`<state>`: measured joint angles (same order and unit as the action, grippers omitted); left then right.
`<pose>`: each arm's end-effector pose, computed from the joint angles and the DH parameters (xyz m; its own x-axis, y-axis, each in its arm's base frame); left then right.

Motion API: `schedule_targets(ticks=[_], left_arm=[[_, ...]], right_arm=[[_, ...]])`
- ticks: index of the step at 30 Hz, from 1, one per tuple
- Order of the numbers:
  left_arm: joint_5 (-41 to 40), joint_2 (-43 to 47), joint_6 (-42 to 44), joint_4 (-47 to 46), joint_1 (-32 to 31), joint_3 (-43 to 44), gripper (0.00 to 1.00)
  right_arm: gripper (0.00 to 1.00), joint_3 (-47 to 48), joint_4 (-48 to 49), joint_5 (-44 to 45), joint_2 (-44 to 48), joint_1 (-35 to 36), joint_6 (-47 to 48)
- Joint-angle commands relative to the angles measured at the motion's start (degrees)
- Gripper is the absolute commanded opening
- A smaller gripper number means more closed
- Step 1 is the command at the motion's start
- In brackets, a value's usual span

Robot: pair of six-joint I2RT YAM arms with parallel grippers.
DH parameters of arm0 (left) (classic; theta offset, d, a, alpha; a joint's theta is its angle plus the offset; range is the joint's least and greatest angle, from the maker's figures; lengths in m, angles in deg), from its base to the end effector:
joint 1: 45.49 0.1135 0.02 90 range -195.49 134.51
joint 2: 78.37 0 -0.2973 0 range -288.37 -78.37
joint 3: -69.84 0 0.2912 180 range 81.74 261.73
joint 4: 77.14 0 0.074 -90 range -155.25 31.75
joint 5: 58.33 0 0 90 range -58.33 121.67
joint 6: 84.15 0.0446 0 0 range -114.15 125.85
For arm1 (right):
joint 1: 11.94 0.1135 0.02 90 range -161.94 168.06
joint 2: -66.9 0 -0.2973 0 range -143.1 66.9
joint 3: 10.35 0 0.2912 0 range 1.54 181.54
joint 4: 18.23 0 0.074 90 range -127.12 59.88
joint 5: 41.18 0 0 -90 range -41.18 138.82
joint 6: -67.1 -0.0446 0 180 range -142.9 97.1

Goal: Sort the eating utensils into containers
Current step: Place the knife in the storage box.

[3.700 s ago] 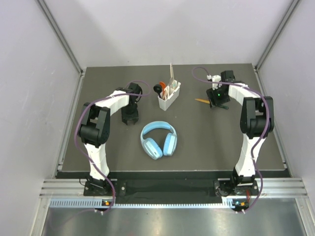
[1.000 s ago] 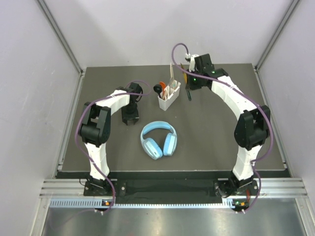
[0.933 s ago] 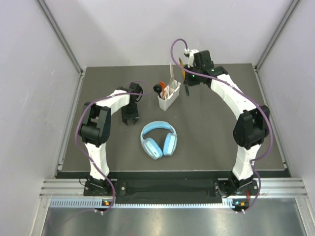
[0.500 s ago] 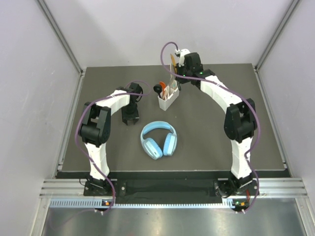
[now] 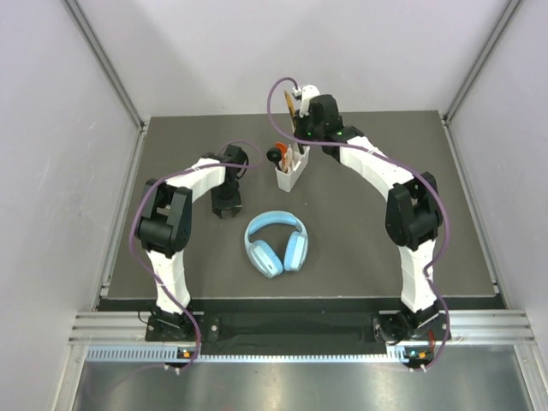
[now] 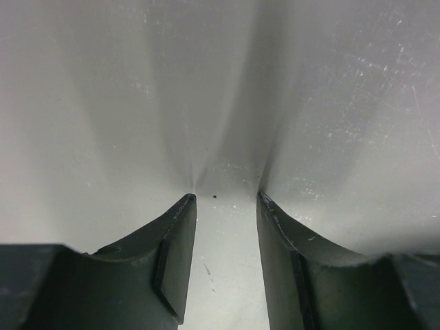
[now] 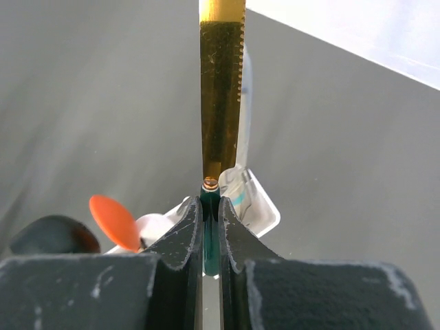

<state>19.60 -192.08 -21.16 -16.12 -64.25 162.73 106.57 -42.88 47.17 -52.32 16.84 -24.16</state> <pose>0.4087 -0.1290 0.1658 -0.9651 -0.1412 -0.2205 -0.1705 0.9780 0.1200 0.4918 0.2716 0.3075 -0.4082 -0.1992 -0.8909 -0.4949 0.8683 0.0326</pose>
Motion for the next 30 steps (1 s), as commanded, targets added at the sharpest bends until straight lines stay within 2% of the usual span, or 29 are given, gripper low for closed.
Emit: schedule_targets(ticks=[1,17,30], left_arm=[[-0.5,-2.4,0.6,1.7,-0.1,-2.9,0.46],[-0.5,-2.7,1.2,2.2,-0.1,-3.6,0.46],[-0.4,-4.2,1.2,2.3,-0.1,-2.9,0.45]], right_arm=[[0.00,0.0,4.8,3.1,1.8,0.8,0.8],[0.00,-7.0,18.7,5.8,-1.0,1.3,0.8],[0.01,-15.7,21.8,6.7,1.9,1.8,0.2]])
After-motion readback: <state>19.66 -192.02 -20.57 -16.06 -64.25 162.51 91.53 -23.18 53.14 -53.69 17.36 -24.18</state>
